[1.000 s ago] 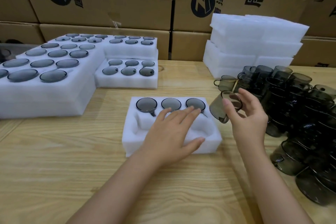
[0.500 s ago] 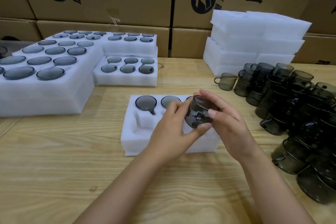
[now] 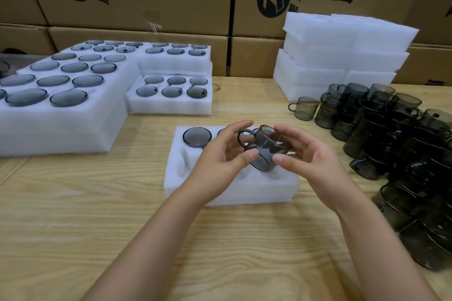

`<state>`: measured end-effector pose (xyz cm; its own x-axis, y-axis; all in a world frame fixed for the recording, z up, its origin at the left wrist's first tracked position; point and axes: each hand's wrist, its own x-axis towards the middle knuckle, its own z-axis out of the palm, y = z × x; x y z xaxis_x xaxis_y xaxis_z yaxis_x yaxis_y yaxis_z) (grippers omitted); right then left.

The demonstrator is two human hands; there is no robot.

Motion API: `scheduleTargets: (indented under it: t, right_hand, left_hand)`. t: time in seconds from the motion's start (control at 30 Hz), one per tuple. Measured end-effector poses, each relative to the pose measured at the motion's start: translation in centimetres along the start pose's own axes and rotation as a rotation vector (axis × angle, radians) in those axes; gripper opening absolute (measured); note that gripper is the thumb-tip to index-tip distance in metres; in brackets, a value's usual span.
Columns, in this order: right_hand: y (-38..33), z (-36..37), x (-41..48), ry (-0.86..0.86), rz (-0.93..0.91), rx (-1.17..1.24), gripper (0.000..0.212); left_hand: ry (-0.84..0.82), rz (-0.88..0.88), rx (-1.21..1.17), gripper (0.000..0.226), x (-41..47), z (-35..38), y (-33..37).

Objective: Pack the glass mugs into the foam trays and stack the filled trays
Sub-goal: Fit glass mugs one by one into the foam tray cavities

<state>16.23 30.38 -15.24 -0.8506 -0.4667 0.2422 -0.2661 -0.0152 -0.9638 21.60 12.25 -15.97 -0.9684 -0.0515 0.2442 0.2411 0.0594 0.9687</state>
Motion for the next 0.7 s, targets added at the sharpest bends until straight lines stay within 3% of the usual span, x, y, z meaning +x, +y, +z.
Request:
scheduleTargets:
  t: [0.23,0.53,0.7]
  right_hand:
    - [0.0,-0.6,-0.1,0.081,0.047,-0.457,0.047]
    - [0.8,0.3,0.0,0.138,0.009,-0.629,0.054]
    - [0.8,0.4,0.0,0.118,-0.043,-0.718,0.056]
  left_hand:
    - [0.022,0.008,0.088,0.05,0.0,-0.2,-0.1]
    - [-0.047,-0.029,0.248,0.043,0.3,-0.2,-0.7]
    - [-0.07,0.049,0.38,0.047,0.3,0.1,-0.9]
